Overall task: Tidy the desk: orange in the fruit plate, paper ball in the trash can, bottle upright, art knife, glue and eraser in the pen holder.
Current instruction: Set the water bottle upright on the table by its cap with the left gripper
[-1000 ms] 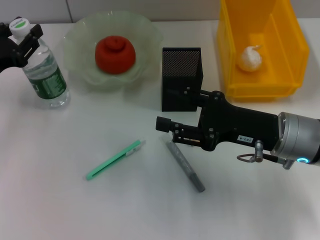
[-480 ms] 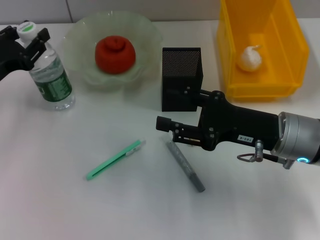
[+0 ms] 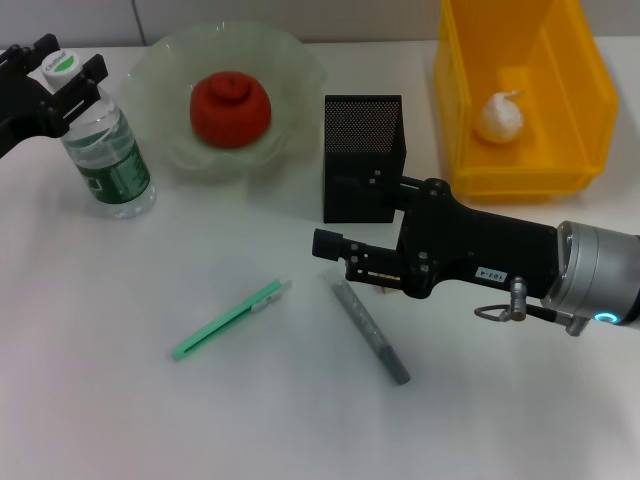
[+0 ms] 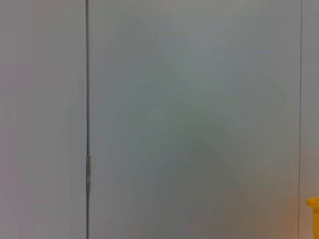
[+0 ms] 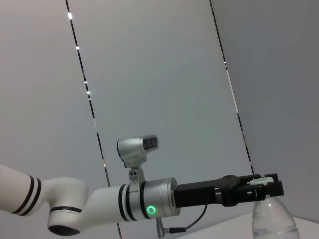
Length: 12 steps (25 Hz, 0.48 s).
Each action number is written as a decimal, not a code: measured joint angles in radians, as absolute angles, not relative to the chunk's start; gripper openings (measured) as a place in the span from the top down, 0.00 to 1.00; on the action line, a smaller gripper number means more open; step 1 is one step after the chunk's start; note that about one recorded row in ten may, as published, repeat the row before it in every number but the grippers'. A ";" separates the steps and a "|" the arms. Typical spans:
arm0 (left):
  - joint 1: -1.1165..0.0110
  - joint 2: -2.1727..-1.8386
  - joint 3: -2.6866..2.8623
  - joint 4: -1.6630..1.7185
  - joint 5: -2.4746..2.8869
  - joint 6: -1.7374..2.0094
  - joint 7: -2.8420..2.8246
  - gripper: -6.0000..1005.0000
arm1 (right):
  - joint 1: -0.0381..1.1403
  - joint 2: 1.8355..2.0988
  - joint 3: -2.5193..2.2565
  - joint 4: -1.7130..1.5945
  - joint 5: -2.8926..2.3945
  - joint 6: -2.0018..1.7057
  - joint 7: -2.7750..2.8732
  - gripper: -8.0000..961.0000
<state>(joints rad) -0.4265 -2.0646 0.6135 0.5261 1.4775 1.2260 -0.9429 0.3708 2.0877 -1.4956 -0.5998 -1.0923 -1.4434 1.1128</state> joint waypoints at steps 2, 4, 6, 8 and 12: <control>-0.425 -2.064 0.614 0.530 1.476 1.238 -0.943 0.38 | 0.371 2.088 -1.496 -0.600 -1.092 -1.443 1.113 0.28; -0.420 -2.063 0.614 0.542 1.474 1.257 -0.949 0.37 | 0.371 2.088 -1.495 -0.600 -1.092 -1.443 1.113 0.28; -0.413 -2.062 0.613 0.564 1.473 1.285 -0.969 0.36 | 0.371 2.088 -1.495 -0.600 -1.092 -1.443 1.114 0.28; -0.404 -2.061 0.613 0.592 1.473 1.310 -0.996 0.35 | 0.371 2.088 -1.495 -0.599 -1.092 -1.443 1.114 0.28; -0.394 -2.064 0.606 0.623 1.471 1.335 -1.015 0.32 | 0.371 2.088 -1.496 -0.598 -1.092 -1.442 1.114 0.28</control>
